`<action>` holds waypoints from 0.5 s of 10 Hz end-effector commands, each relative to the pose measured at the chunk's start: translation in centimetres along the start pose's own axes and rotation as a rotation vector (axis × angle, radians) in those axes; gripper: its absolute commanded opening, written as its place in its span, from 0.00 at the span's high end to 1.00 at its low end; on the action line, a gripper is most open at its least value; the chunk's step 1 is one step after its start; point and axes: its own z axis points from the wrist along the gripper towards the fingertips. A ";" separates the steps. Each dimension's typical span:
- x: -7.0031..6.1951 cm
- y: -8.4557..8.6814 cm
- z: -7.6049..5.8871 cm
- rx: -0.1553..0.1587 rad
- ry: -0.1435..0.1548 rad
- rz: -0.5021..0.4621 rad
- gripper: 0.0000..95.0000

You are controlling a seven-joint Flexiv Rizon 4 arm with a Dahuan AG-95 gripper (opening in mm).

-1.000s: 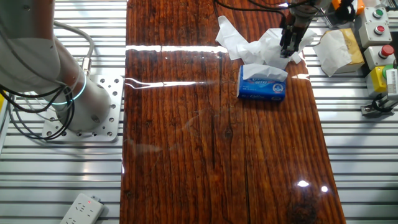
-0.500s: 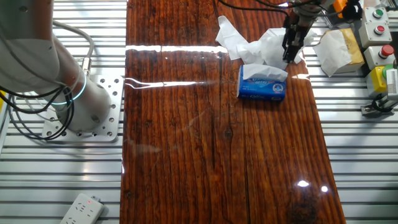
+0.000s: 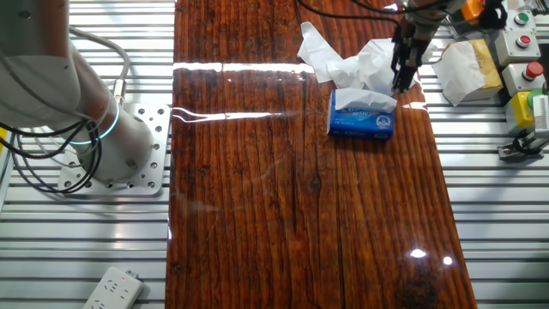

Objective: Pull out a napkin

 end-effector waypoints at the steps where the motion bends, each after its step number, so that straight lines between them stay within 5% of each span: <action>1: 0.2 -1.2 0.0 0.002 -0.005 -0.021 0.20; 5: 0.2 -2.6 -0.3 0.019 -0.026 0.018 0.20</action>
